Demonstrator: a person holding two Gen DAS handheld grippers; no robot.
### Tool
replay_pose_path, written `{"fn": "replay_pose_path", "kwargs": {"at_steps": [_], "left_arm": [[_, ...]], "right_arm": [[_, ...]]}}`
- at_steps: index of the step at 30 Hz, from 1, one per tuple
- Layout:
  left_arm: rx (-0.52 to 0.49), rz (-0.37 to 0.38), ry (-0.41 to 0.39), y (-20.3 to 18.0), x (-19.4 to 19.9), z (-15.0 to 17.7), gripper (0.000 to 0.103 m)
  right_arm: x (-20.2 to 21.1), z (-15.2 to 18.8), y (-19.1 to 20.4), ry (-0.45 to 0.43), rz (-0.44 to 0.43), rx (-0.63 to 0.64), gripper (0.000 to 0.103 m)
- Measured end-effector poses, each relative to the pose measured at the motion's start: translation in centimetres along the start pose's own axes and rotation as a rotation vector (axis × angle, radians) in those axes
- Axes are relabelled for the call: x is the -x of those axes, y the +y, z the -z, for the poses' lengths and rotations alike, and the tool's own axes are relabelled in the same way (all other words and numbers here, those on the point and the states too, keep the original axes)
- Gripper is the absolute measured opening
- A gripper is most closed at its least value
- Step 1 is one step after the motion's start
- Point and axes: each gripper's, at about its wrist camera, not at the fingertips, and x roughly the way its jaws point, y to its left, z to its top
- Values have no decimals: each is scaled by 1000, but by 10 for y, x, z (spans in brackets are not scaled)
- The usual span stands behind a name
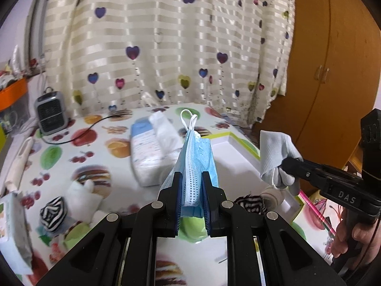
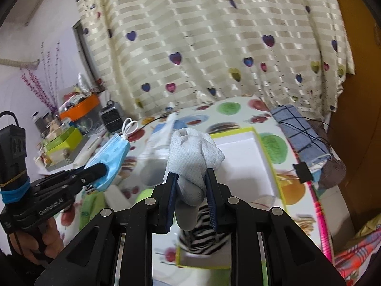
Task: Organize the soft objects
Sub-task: 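Carry the blue mask and grey sock toward the white box, then lower the mask and grey sock into the box and open both grippers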
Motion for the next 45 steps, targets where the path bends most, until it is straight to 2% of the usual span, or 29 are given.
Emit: {"fn": "replay_pose_path", "kwargs": {"at_steps": [19, 23, 24, 26, 27, 36, 40, 45], "left_arm": [[-72, 94, 116, -44, -71, -7, 14], [-75, 103, 139, -50, -83, -7, 14], [-76, 103, 143, -51, -86, -7, 14], [-77, 101, 156, -53, -92, -6, 14], [-77, 103, 162, -53, -96, -6, 14], [-69, 126, 207, -61, -118, -2, 16], [-69, 150, 217, -65, -122, 0, 25], [-69, 155, 214, -64, -118, 0, 28]], "right_arm": [[-54, 7, -55, 122, 105, -59, 24], [-66, 9, -62, 160, 116, -56, 29], [-67, 10, -62, 162, 122, -51, 30], [-66, 10, -62, 153, 139, -38, 41], [-65, 10, -62, 147, 142, -34, 42], [-43, 4, -65, 93, 154, -41, 42], [-40, 4, -64, 89, 156, -37, 42], [-35, 4, -59, 88, 150, -27, 42]]}}
